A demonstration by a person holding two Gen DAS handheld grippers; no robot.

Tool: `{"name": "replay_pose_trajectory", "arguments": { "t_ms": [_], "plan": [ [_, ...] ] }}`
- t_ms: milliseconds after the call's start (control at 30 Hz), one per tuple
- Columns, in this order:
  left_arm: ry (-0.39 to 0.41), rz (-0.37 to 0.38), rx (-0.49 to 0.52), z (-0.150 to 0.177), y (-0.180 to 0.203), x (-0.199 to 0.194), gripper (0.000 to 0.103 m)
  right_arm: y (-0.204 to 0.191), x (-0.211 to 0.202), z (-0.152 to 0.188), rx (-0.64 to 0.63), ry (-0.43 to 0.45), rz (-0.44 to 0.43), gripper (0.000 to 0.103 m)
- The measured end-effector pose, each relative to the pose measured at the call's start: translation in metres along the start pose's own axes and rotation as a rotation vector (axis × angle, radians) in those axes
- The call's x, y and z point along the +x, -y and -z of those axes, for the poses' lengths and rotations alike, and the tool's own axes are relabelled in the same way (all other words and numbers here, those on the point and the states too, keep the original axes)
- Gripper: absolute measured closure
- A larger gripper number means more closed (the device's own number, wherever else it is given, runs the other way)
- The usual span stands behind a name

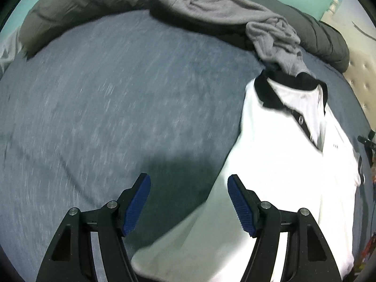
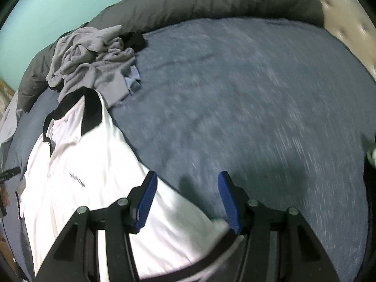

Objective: Fold clothes

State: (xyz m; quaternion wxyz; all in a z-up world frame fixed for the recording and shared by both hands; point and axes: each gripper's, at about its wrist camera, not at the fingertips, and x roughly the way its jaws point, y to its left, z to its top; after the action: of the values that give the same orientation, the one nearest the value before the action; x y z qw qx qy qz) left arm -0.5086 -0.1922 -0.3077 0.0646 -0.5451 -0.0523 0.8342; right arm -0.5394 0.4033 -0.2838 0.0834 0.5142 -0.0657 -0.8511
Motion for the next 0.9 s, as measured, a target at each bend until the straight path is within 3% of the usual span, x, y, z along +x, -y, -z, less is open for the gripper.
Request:
{"name": "replay_pose_trajectory", "arguments": {
  "t_ms": [233,367,467,533,600,633,700,767,900],
  "plan": [
    [-0.056,0.028,-0.008,0.043,-0.017,0.007,0.031,0.009,0.008,0.027,-0.002,-0.056,0.007,0.048],
    [-0.032,0.058,-0.039,0.054,-0.025,0.001,0.031,0.017,0.007,0.037,0.029,-0.048,-0.002,0.049],
    [-0.009,0.057,-0.041,0.062,-0.027,-0.006,0.031,0.021,0.006,0.043,0.034,-0.05,-0.016,0.059],
    [0.004,0.059,-0.047,0.067,-0.029,-0.011,0.031,0.024,0.004,0.047,0.04,-0.048,-0.018,0.069],
    [0.014,0.046,-0.054,0.071,-0.032,-0.014,0.032,0.03,0.002,0.05,0.059,-0.039,-0.014,0.086],
    [0.022,0.034,-0.061,0.074,-0.035,-0.015,0.033,0.03,0.001,0.051,0.064,-0.035,-0.024,0.088],
    [0.027,0.035,-0.091,0.075,-0.045,-0.013,0.045,0.031,0.0,0.052,0.069,-0.029,-0.041,0.096],
    [0.028,0.037,-0.102,0.076,-0.051,-0.012,0.069,0.027,-0.001,0.053,0.049,-0.027,-0.037,0.098],
    [0.04,0.038,-0.105,0.077,-0.054,-0.011,0.094,0.023,-0.002,0.052,0.044,-0.018,-0.042,0.099]
  ]
}}
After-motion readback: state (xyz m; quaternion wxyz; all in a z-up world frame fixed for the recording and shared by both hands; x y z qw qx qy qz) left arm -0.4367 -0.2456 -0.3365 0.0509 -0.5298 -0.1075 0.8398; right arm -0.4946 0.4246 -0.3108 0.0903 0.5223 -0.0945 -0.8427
